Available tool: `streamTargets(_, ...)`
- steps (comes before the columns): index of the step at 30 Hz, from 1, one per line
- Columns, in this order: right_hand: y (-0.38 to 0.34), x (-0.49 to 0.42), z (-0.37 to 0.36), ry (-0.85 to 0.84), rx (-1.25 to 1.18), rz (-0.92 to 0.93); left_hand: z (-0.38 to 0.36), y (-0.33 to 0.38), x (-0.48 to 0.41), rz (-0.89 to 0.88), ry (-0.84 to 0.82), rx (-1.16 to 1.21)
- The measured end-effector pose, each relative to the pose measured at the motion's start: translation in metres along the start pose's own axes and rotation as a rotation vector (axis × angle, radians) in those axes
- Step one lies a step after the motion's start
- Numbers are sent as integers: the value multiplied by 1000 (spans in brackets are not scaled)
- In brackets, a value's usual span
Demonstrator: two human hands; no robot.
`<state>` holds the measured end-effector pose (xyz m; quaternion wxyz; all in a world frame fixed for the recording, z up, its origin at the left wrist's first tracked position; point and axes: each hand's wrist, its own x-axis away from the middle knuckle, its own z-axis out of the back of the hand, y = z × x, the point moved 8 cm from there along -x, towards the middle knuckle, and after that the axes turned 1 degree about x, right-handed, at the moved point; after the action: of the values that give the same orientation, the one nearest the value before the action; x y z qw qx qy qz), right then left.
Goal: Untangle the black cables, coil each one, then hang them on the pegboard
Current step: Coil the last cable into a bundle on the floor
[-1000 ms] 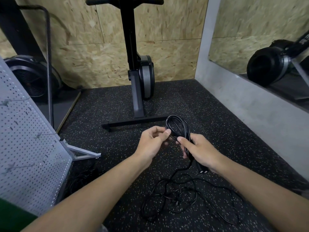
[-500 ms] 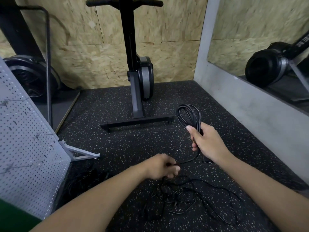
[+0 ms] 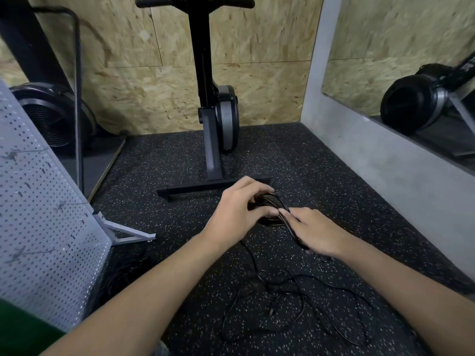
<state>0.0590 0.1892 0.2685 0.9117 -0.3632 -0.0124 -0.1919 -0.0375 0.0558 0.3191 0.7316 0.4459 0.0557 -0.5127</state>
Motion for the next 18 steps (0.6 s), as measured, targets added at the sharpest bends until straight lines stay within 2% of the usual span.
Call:
streamTargets(3,-3,8,-5,-83,-51,-18,-6,-3,1,-10,-78,-61)
streamTargets(9,-14,10,-18,-192,128,125,-1,-18,0,92,-135,-18)
streamTargets(14,-11,13,-17,-200,159,159,-5,-27,6,190,-210,81)
streamTargets(18,-2,11,-1,-103,101,141,-1,-53,18,334,-294,93)
